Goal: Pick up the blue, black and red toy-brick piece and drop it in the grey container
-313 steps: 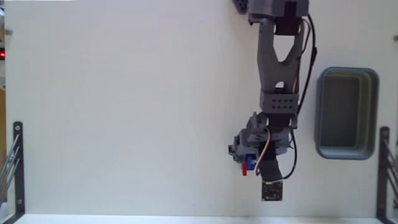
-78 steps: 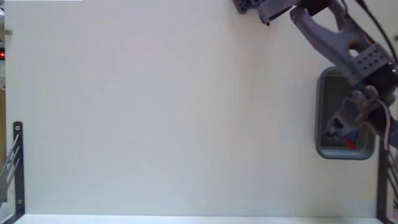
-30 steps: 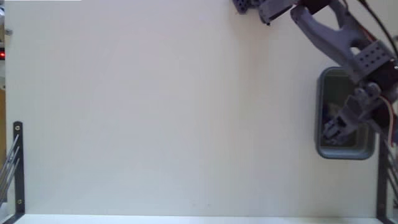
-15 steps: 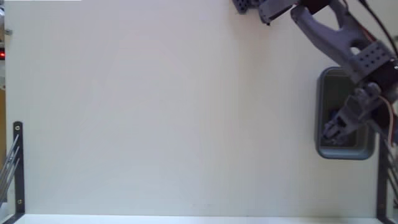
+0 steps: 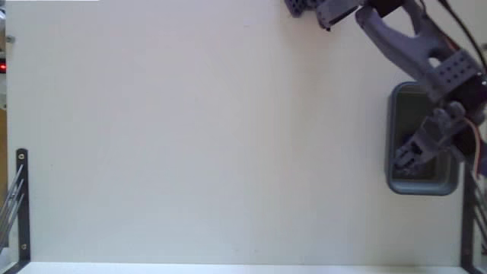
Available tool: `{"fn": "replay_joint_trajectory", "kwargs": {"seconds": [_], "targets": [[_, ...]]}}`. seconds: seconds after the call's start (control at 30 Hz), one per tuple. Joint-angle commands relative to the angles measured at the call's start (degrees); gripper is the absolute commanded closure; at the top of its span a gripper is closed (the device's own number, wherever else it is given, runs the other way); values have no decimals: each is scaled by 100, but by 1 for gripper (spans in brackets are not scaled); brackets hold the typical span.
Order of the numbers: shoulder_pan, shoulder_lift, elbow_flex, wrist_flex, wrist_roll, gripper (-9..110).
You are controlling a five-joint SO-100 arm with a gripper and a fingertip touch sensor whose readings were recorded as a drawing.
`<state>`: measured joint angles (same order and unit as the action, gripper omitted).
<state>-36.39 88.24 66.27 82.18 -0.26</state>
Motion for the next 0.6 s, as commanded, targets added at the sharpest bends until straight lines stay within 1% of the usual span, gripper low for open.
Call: {"fn": "replay_joint_trajectory", "kwargs": {"seconds": [0.0,0.57], "targets": [[7,628,104,-47,26,-9],[667,1493,963,-42,26,-9]]}}
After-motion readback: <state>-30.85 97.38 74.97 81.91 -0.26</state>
